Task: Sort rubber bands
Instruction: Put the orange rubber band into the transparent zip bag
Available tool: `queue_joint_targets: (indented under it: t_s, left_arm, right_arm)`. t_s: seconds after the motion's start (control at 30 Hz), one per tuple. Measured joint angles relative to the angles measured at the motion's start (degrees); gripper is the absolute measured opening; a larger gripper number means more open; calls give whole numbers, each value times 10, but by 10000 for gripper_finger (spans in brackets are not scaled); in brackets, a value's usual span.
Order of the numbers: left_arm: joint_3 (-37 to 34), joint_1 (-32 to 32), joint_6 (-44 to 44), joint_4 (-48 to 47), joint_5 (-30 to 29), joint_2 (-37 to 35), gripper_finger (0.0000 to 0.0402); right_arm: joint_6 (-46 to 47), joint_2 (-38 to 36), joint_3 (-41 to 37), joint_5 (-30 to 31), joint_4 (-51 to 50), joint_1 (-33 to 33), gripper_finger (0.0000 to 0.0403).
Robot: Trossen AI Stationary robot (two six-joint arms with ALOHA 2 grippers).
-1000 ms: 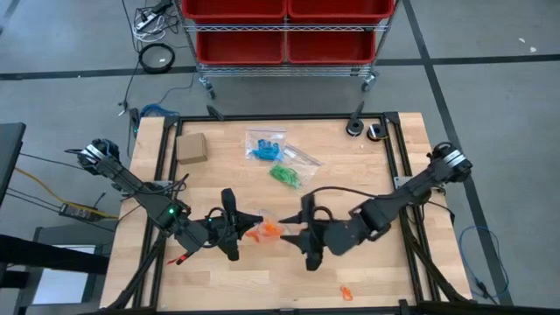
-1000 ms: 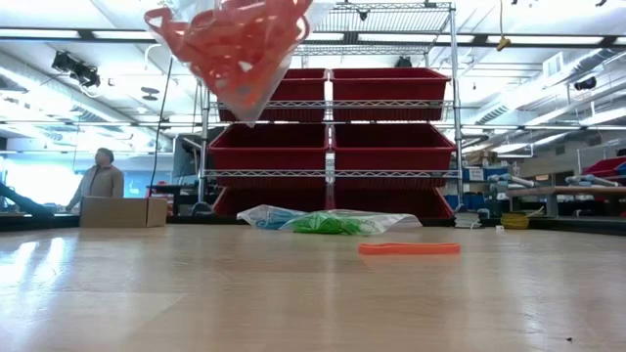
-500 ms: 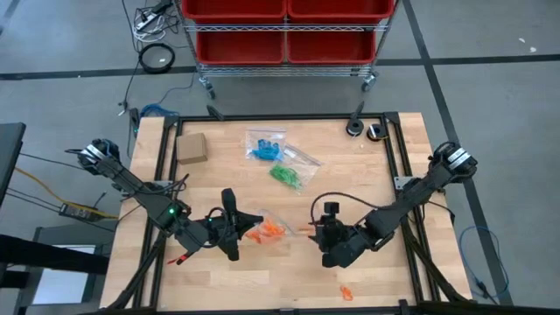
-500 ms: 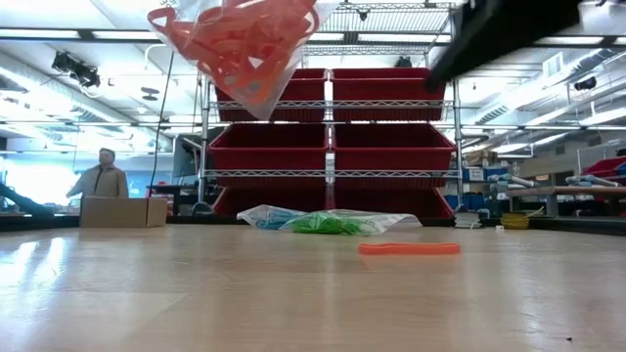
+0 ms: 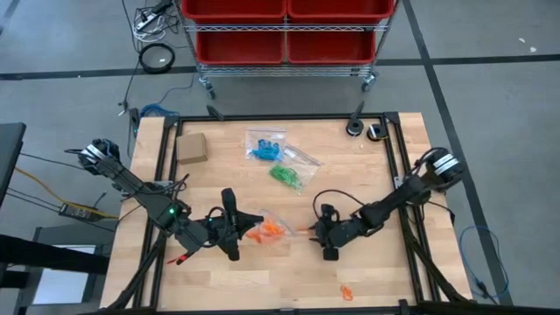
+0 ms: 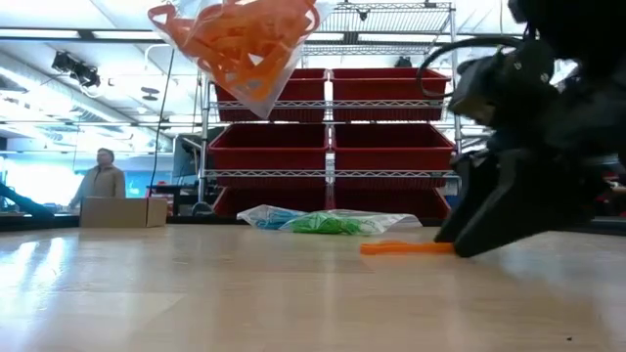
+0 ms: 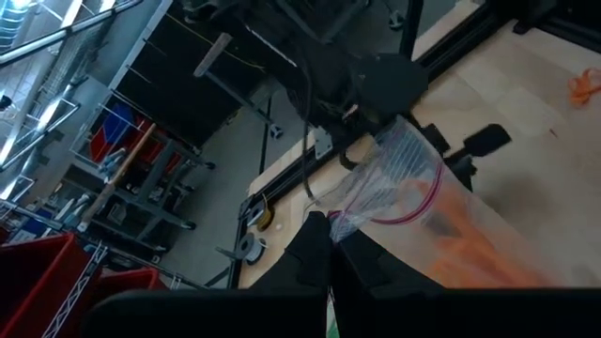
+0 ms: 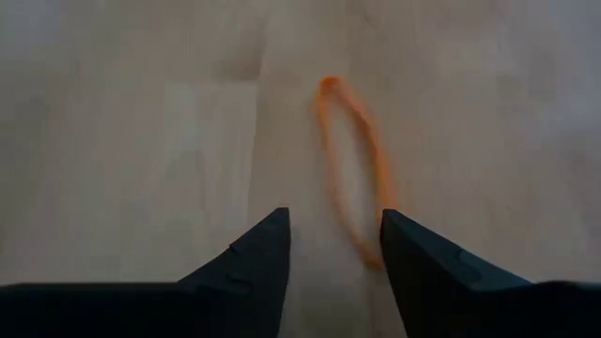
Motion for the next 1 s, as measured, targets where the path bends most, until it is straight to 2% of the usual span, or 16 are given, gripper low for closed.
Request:
queue_joint_targets:
  t_s: [0.1, 0.17, 0.3, 0.33, 0.53, 0.77, 1.0]
  left_arm:
    - [0, 0, 0, 0, 0, 0, 6]
    - [0, 0, 0, 0, 0, 0, 6]
    - [0, 0, 0, -1, 0, 0, 6]
    - [0, -1, 0, -1, 0, 0, 6]
    - [0, -1, 0, -1, 0, 0, 6]
    - [0, -1, 0, -2, 0, 0, 6]
    - [0, -1, 0, -2, 0, 0, 6]
  right_arm:
    - [-5, 36, 18, 6, 11, -6, 146]
    - [-3, 56, 27, 14, 14, -8, 123]
    - [-7, 70, 36, 31, 18, -8, 26]
    - [-10, 68, 36, 37, 15, -7, 14]
    - [-30, 10, 28, 55, -26, -4, 1]
    - [-60, -126, 30, 113, -51, 11, 0]
    - [-170, -216, 91, 153, -52, 36, 0]
